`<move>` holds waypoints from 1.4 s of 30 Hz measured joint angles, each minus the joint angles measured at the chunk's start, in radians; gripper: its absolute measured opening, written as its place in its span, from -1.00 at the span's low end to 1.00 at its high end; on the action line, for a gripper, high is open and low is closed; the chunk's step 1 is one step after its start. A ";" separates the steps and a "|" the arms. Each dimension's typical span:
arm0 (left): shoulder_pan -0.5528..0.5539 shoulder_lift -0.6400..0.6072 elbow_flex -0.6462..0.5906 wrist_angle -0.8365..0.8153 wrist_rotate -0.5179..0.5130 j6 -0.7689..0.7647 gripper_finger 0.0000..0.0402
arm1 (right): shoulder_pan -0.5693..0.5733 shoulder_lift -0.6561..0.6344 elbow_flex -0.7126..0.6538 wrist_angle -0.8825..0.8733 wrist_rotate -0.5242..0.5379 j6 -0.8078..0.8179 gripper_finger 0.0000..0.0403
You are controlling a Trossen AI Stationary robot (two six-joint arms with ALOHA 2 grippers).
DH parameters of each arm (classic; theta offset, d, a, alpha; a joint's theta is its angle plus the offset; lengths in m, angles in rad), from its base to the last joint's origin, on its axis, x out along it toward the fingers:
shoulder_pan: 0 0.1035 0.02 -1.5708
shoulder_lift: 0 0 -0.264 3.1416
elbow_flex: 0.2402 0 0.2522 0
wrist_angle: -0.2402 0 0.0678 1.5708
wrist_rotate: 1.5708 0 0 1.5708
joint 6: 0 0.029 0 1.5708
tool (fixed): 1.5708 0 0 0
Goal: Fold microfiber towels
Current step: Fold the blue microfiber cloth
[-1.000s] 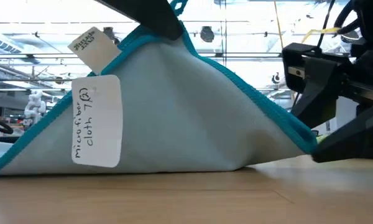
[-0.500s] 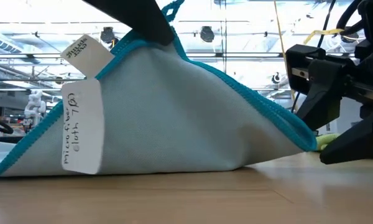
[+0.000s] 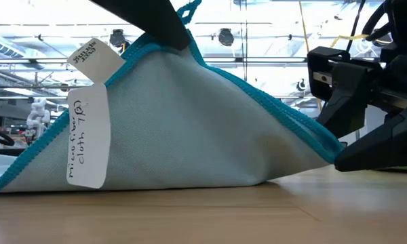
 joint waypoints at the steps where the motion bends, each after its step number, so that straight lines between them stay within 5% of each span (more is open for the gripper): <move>1: 0.000 0.000 0.000 0.000 0.000 0.001 -0.97 | 0.000 0.007 0.000 0.007 0.000 -0.001 -0.38; 10: 0.000 0.000 0.000 0.000 0.000 0.000 -0.97 | -0.001 0.017 0.000 0.011 0.000 -0.012 -0.32; 24: -0.003 0.000 0.000 0.006 0.001 0.001 -0.96 | -0.011 -0.003 0.000 0.001 0.001 0.043 -0.90; 32: -0.016 -0.031 0.000 0.008 -0.002 0.054 -0.96 | -0.001 -0.220 -0.002 -0.176 0.003 0.179 -0.95; 42: 0.089 -0.116 0.000 0.046 -0.045 0.352 -0.98 | -0.044 -0.581 -0.002 -0.371 0.004 0.480 -0.96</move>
